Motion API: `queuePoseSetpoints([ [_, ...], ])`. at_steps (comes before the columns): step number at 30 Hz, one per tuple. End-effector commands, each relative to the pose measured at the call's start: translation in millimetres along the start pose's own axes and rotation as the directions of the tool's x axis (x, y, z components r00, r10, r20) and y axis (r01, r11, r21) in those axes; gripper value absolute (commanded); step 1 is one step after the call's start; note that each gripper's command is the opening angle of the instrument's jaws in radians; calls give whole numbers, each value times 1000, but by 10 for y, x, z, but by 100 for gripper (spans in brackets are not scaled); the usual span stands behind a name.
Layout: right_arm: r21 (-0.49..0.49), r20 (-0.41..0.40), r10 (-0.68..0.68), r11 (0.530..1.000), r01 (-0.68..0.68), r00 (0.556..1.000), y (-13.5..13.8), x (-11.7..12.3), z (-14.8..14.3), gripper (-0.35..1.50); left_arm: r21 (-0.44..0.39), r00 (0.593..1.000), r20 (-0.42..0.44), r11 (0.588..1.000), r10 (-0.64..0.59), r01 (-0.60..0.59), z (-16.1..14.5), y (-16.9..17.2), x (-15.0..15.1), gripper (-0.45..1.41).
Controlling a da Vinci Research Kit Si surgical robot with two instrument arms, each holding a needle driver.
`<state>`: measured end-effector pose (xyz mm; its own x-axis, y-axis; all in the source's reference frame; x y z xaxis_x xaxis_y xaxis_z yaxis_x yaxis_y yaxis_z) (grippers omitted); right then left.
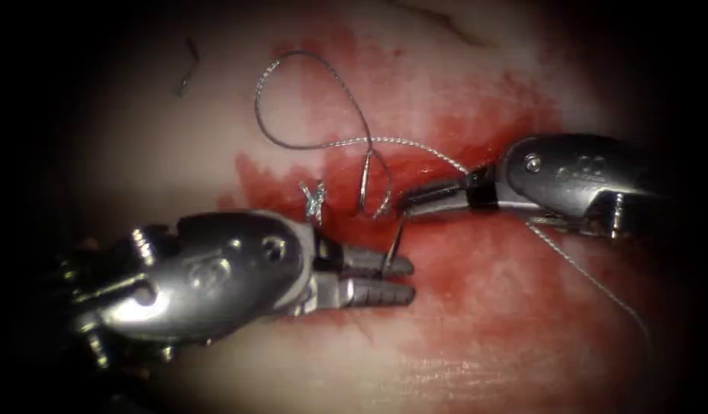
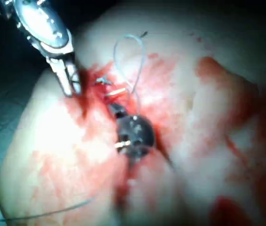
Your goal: Wound Closure
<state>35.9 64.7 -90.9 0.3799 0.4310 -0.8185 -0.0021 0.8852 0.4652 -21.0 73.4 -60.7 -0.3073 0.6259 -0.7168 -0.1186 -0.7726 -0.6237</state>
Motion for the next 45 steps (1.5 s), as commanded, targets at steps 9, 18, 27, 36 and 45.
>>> queuePoseSetpoints([
  [9, 22, -5, -37, 999, 37, 999, -36, 1, -1, -35, 6, 1000, -2, 1000, 23, -23, 10, -22, -13, -35],
  [18, 16, 15, -57, 998, 57, 998, -37, -20, 27, -35, 5, 999, -38, 1000, 16, -16, 7, -22, 0, -35],
  [27, -2, 21, -55, 998, 55, 998, -24, -21, 52, -35, 7, 999, -38, 1000, 18, -18, 12, -14, -1, -35],
  [36, -7, 39, -67, 998, 67, 997, -17, -37, 61, -35, -18, 985, -65, 987, -160, 159, 10, -3, 4, -35],
  [45, -10, 40, -67, 998, 67, 997, -16, -38, 60, -35, -100, 890, -112, 896, -441, 432, 4, 7, 20, -35],
])
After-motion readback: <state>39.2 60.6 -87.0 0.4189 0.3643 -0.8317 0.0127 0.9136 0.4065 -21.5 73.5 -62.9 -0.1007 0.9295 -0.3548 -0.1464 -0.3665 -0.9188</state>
